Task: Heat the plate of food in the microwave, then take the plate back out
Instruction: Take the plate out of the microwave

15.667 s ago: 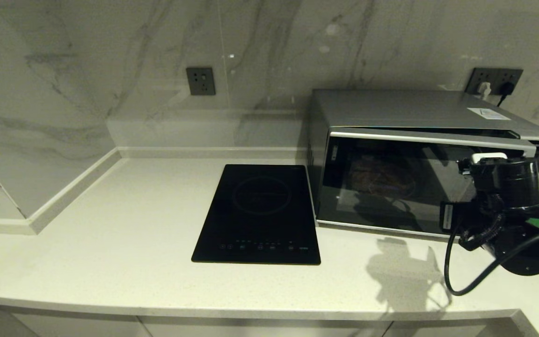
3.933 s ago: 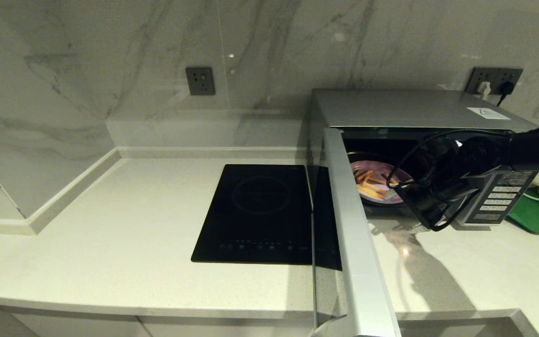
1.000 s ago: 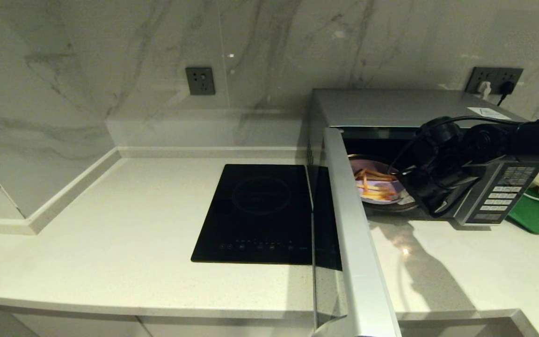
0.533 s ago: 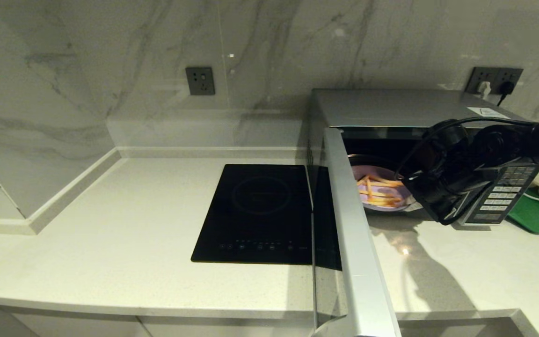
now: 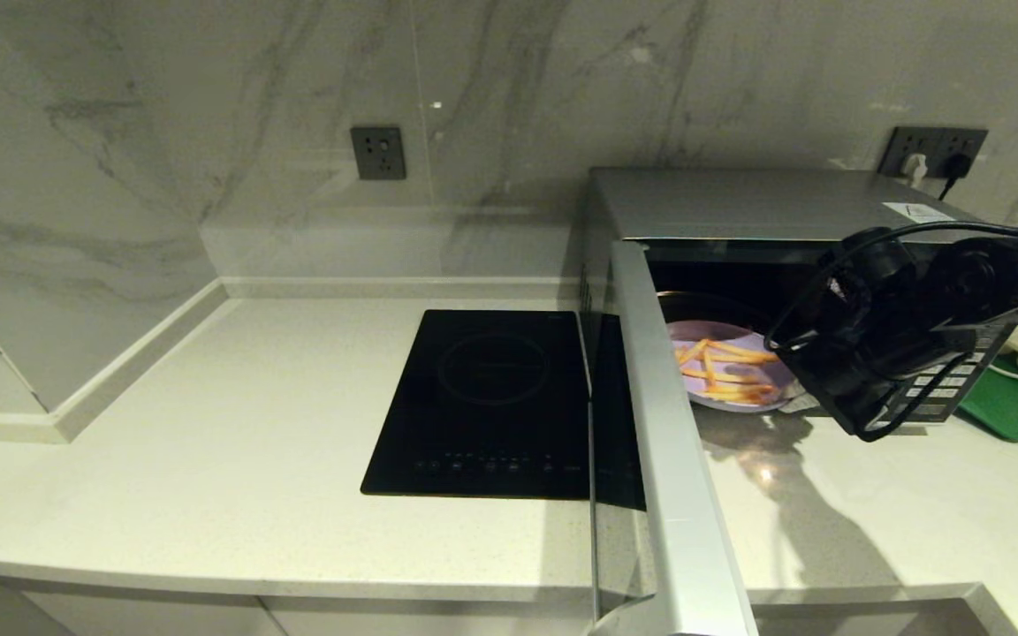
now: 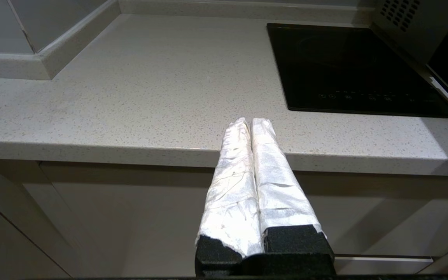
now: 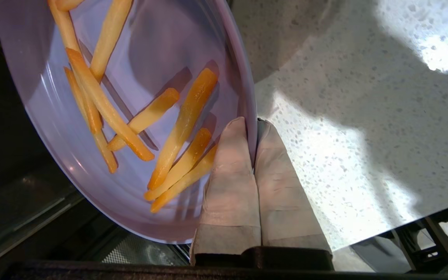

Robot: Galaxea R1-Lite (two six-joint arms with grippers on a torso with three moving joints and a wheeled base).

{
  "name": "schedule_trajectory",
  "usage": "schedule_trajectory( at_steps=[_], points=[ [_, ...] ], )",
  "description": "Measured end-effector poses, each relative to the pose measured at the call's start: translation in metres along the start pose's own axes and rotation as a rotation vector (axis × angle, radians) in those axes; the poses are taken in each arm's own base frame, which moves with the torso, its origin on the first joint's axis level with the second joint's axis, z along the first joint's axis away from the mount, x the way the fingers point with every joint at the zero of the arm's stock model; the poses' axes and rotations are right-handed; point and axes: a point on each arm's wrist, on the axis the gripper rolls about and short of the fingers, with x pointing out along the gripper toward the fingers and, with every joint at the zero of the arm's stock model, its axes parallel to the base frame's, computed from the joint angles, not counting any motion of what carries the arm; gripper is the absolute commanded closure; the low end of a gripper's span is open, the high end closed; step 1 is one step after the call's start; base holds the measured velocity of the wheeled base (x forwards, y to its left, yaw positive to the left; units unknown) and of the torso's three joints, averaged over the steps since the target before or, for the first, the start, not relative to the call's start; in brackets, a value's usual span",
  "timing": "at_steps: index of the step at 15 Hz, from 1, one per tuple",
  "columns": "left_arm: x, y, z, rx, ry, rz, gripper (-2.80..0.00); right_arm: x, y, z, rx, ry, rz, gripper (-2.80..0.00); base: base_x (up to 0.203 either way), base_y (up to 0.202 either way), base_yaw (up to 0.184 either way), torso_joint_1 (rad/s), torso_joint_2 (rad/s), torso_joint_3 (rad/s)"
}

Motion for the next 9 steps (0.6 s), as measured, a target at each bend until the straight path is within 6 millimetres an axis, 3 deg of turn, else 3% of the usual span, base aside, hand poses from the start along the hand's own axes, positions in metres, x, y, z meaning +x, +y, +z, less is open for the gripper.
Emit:
schedule_trajectory(
  at_steps=[9],
  points=[
    [0.0, 0.0, 0.0, 0.0, 0.0, 0.0, 0.0, -0.036, -0.031, -0.01, -0.018, -0.013, 0.011, 0.0, 0.0, 0.0, 0.0, 0.0, 0.0, 0.0]
  ],
)
